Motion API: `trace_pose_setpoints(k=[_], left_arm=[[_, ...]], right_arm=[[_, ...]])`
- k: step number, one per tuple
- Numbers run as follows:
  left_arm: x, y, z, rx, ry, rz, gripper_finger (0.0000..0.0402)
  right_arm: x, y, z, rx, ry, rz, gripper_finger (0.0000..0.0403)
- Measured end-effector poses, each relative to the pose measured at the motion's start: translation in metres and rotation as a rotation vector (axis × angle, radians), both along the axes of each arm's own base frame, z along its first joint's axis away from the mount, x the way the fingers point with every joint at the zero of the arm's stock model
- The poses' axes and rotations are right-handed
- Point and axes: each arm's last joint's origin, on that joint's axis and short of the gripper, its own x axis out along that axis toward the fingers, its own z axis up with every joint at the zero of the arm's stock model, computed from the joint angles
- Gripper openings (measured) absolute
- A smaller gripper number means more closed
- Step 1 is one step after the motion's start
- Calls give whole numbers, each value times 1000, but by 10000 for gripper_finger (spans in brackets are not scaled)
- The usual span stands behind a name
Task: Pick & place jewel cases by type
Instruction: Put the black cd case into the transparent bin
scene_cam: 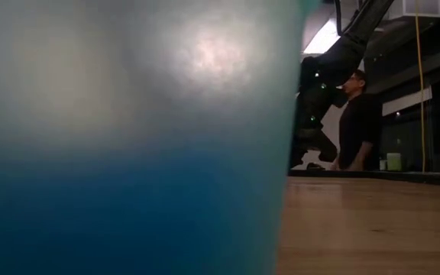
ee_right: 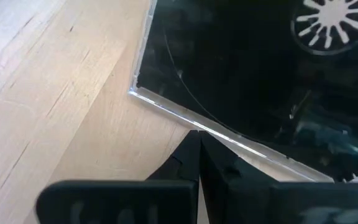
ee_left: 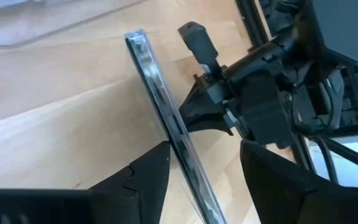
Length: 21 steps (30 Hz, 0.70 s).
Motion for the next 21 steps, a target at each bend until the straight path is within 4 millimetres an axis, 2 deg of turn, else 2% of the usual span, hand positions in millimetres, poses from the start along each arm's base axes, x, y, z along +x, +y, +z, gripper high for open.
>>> trace_pose_setpoints(k=[10,16,21], left_arm=[[-4,0,-9,0,99,7,143],[2,2,-25,-32,137,5,132],[11,2,-33,-72,97,-3,120]], right_arm=[[0,0,0,2,1,-1,7],[0,0,0,2,3,-1,7],[-1,0,-1,7,8,-4,7]])
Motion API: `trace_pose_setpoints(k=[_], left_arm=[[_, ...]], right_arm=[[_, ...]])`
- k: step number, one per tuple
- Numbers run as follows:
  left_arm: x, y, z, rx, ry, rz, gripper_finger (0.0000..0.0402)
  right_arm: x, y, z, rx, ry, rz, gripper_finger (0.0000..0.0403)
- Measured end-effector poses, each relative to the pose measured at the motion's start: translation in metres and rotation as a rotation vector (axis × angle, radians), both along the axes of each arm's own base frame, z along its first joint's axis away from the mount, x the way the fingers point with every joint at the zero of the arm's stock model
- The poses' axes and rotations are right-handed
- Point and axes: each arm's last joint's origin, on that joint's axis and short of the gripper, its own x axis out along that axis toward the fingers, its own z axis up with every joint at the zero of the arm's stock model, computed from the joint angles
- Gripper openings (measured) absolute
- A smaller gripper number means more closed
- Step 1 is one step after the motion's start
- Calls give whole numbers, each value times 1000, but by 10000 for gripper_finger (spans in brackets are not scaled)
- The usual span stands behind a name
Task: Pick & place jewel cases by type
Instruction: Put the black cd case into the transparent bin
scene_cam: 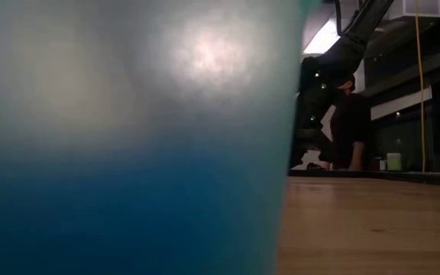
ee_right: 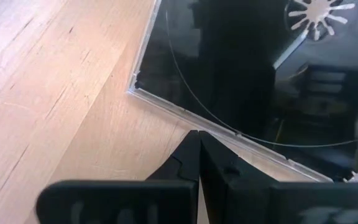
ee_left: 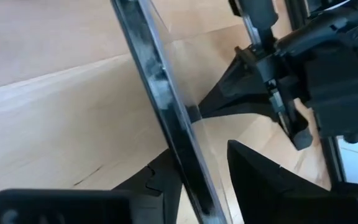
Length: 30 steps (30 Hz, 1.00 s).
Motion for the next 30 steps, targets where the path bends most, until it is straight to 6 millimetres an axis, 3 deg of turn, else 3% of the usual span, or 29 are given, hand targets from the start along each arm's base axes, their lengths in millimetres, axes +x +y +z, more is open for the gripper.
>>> trace_pose_setpoints(k=[13,22,30], left_arm=[[0,1,0,6,1,7,16],[-5,0,12,37,-21,-1,20],[-15,-1,40,62,-117,13,16]], right_arm=[[0,0,0,2,4,0,7],[-9,-3,5,38,50,-62,4],[-33,-12,32,-27,13,-195,5]])
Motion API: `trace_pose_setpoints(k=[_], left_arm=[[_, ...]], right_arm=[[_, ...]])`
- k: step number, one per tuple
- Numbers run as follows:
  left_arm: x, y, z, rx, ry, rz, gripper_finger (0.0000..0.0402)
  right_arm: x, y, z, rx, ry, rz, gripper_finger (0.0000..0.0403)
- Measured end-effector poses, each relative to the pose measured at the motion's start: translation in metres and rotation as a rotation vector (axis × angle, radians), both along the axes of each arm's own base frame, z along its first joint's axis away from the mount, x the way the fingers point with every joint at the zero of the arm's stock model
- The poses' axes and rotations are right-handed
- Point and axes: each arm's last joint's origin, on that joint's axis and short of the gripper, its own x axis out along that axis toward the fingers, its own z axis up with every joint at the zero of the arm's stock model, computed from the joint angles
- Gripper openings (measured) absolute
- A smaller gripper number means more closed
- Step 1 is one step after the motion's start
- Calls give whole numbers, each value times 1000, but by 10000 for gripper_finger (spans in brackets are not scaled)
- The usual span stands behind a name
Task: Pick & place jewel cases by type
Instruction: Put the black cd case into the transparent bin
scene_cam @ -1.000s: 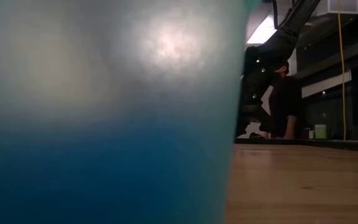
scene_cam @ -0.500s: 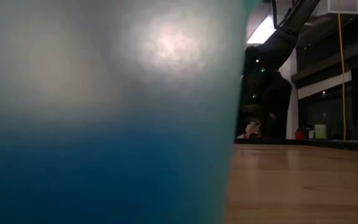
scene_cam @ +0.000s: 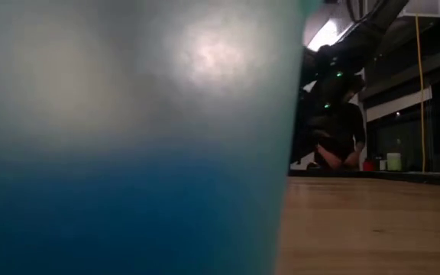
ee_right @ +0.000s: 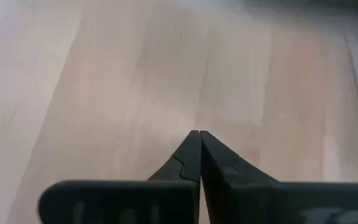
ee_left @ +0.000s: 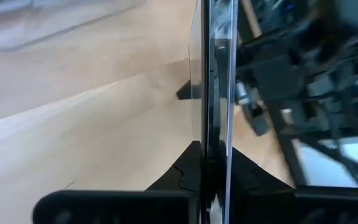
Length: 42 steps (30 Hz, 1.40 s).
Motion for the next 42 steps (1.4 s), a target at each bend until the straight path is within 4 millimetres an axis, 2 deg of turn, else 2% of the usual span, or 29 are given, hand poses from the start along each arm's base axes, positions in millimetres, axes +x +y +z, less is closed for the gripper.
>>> trace_pose_setpoints(k=[6,11,14,21,25,33,37,42], left_arm=[[-12,-1,37,71,-175,4,16],[-25,-1,73,294,-340,-3,16],[-35,-1,85,430,-350,6,16],[-44,-2,107,840,-249,-17,16],[-40,-10,137,1066,-248,-75,16],[-34,-38,184,1392,-137,-206,16],[-29,-56,196,1530,-53,-250,16],[-15,-78,201,1720,160,-275,16]], right_arm=[[-32,3,21,-67,-67,-98,6],[-54,7,47,-56,-176,-203,6],[-61,9,64,-37,-253,-241,6],[-71,12,97,2,-452,-265,7],[-73,13,106,38,-522,-301,7],[-74,13,107,101,-534,-353,7],[-74,13,108,121,-537,-369,7],[-73,13,108,135,-544,-381,7]])
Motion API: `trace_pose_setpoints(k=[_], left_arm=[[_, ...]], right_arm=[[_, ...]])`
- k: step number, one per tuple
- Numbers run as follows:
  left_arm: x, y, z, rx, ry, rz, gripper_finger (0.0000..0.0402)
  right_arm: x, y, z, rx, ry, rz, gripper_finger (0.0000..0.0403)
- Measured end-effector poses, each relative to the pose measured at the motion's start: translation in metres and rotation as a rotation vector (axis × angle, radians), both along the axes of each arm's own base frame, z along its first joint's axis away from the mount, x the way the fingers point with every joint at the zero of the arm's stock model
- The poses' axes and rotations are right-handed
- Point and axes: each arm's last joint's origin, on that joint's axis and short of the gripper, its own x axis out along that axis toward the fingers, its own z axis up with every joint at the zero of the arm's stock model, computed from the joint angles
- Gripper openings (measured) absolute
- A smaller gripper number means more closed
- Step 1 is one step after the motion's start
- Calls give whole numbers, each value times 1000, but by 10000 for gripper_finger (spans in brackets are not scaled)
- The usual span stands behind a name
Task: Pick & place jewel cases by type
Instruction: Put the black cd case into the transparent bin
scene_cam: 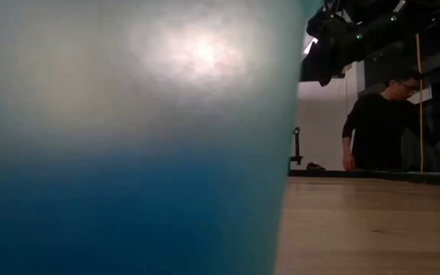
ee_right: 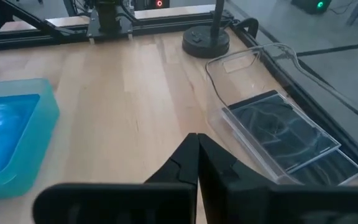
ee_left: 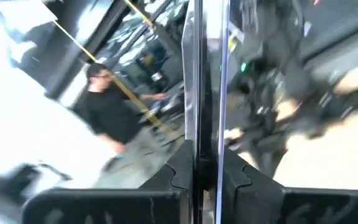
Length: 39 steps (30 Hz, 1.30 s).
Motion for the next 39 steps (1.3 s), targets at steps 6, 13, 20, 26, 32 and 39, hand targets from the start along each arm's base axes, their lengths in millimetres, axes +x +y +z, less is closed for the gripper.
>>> trace_pose_setpoints(k=[6,13,20,26,32,39], left_arm=[[25,-20,-9,289,216,231,16],[53,-31,-22,554,469,413,16],[60,-33,-22,521,420,410,16],[57,-32,-11,405,282,437,16],[53,-30,-1,202,88,468,16],[39,-26,13,-76,-146,480,16]], right_arm=[[0,0,0,25,-5,-12,7],[0,0,0,30,-11,-3,7],[0,0,0,31,-10,-4,7],[0,0,0,22,-8,-1,7],[0,0,0,-17,1,17,7],[0,0,1,-54,7,32,7]])
